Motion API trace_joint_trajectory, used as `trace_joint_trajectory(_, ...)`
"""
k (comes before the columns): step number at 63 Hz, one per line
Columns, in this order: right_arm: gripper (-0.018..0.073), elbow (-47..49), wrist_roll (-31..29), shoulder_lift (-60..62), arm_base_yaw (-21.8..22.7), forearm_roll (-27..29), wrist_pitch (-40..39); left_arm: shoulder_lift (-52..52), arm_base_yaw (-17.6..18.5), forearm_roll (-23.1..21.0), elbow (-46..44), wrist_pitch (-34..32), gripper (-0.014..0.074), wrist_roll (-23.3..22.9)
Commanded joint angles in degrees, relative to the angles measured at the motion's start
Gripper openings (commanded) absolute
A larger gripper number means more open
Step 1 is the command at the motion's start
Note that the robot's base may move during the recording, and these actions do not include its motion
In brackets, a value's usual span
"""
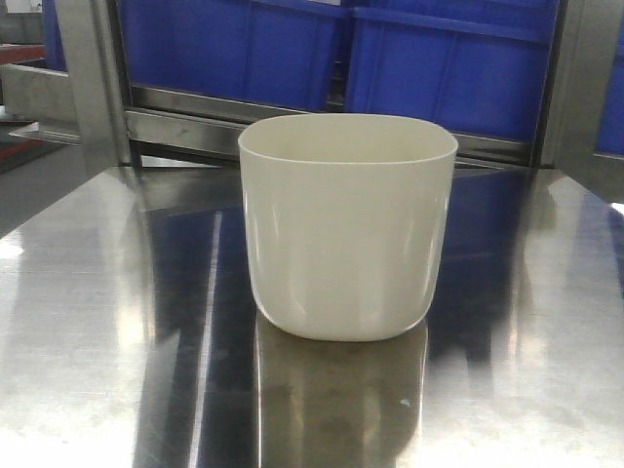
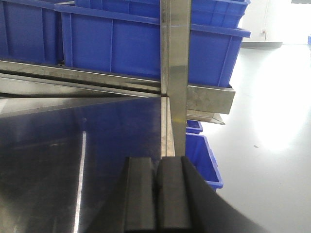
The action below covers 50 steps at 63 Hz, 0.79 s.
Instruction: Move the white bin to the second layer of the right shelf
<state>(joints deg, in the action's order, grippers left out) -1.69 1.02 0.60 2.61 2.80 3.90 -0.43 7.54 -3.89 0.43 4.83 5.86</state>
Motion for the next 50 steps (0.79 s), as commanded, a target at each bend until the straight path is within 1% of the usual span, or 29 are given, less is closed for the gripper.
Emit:
trace_joint_trajectory(1,0.0057,0.9,-0.5,1.1,-0.2,-0.1,-6.1,-0.8,0.3,-0.3,2.1,-4.8,0.0085,-0.1)
trace_joint_trajectory(17,0.0057,0.9,-0.5,1.1,-0.2,-0.1,-6.4,-0.8,0.3,-0.3,2.1,-4.8,0.0085,-0.1)
trace_joint_trajectory(27,0.0057,3.7,-0.5,1.1,-0.2,-0.1,1.0,-0.8,0.3,-0.3,2.1,-4.8,0.0085,-0.1)
trace_joint_trajectory(33,0.0057,5.9,-0.5,1.1,-0.2,-0.2,2.8,-0.8,0.3,-0.3,2.1,-4.8,0.0085,-0.1)
trace_joint_trajectory(44,0.0057,11.4,-0.5,-3.2,-0.2,-4.6,11.8,-0.8,0.3,-0.3,2.1,-4.8,0.0085,-0.1)
trace_joint_trajectory(50,0.0057,14.6,-0.5,-7.3,-0.2,-6.5,14.6,-0.8,0.3,-0.3,2.1,-4.8,0.0085,-0.1)
